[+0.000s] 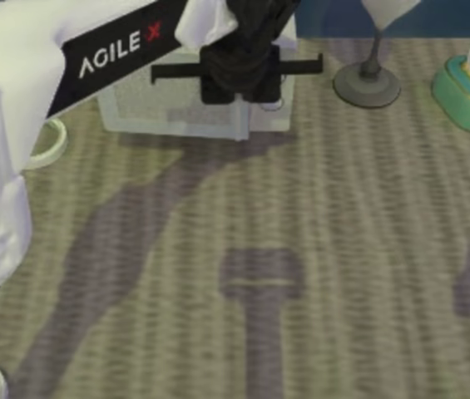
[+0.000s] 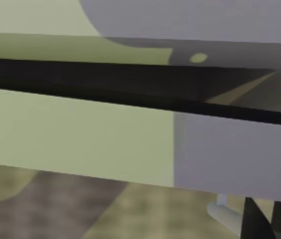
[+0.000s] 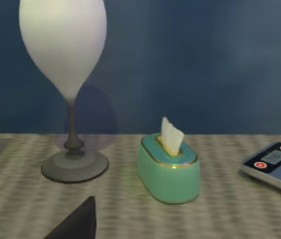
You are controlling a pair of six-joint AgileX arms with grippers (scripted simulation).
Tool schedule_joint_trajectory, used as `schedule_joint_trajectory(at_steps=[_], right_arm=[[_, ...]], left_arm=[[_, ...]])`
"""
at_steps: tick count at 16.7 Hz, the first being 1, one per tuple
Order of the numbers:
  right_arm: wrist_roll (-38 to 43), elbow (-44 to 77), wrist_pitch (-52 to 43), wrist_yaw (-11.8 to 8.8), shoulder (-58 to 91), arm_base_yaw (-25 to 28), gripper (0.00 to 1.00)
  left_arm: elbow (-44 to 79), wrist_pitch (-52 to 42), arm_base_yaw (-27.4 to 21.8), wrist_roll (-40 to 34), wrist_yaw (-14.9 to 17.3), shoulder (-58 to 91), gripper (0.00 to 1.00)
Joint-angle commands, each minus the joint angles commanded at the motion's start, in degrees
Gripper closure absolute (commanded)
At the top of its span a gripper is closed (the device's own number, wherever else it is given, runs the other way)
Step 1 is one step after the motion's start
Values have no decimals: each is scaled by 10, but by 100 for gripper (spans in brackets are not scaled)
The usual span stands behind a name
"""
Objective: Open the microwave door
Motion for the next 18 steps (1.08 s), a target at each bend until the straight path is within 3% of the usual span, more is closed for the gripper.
schedule_joint_trajectory(at_steps=[18], right_arm=[[0,0,0,0,0,0,0]], left_arm=[[-35,20,0,18,9,-20,100]])
